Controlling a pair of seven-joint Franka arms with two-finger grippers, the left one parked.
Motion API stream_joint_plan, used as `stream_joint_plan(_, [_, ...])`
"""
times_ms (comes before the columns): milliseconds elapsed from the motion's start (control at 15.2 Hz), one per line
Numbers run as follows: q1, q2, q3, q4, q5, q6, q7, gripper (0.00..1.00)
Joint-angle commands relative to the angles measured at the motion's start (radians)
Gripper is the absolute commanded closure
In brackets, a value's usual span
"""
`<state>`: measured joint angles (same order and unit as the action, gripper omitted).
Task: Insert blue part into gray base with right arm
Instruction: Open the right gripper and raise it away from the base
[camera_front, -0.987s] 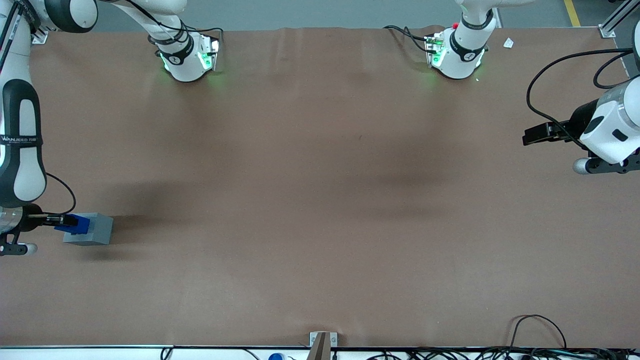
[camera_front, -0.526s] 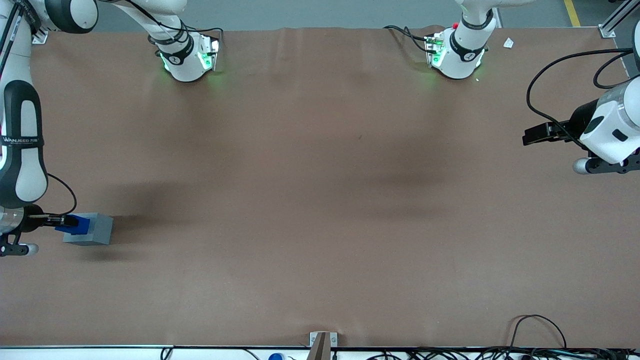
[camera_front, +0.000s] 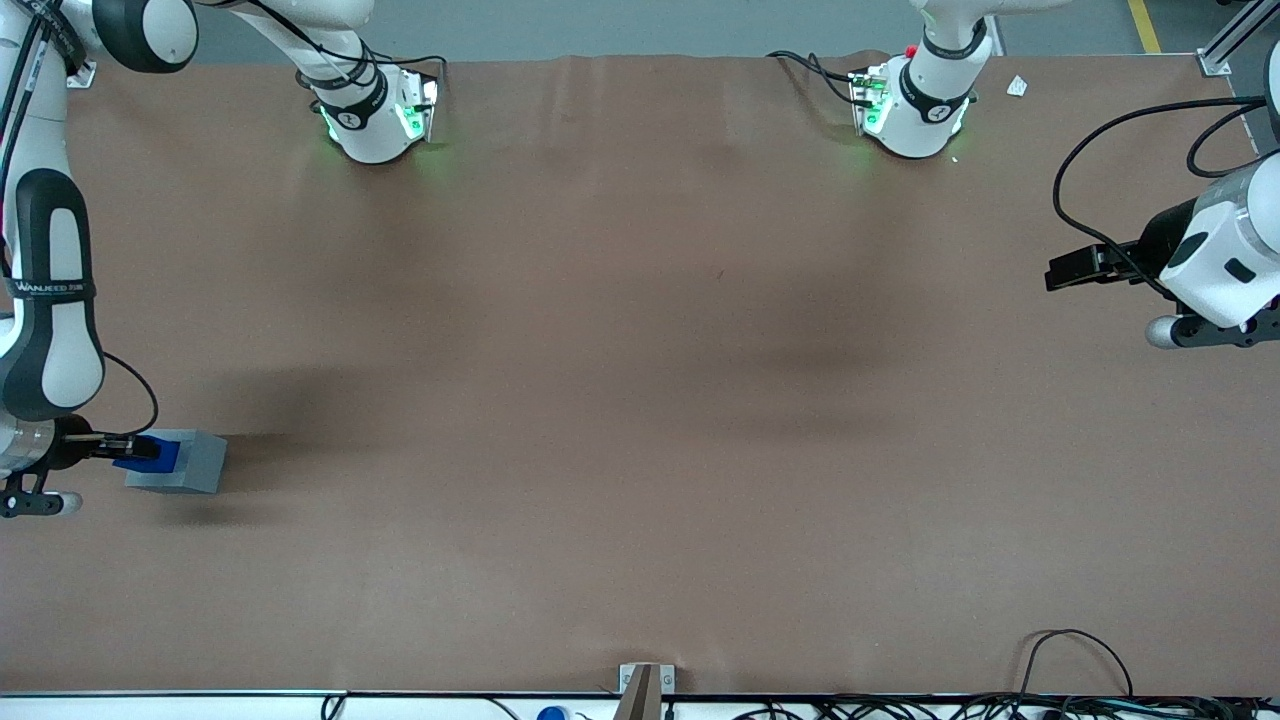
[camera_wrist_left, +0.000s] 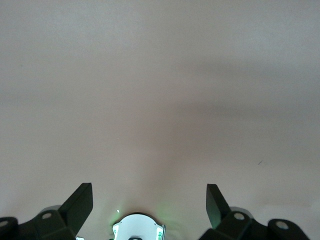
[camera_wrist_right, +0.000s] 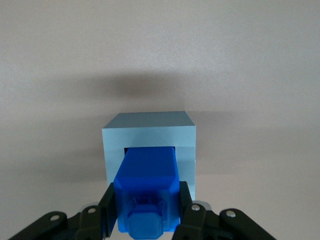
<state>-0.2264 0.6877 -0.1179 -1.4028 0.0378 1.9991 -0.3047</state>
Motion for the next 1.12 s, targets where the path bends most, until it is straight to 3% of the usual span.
stream_joint_plan(0, [-0.002,0.015,0.006,0.025,-0.001,0.001,0.006,0.71])
stream_joint_plan(66, [-0.002,0.015,0.006,0.024,0.002,0.001,0.007,0.17])
stream_joint_plan(132, [-0.005,0.013,0.006,0.024,0.002,0.001,0.004,0.00])
stream_joint_plan(461, [0.009,-0.011,0.007,0.027,-0.001,-0.016,0.004,0.00])
stream_joint_plan(855, [0.059,-0.282,0.007,0.024,-0.012,-0.253,0.024,0.00])
stream_joint_plan(1053, [0.139,-0.411,0.006,0.024,-0.015,-0.382,0.115,0.00])
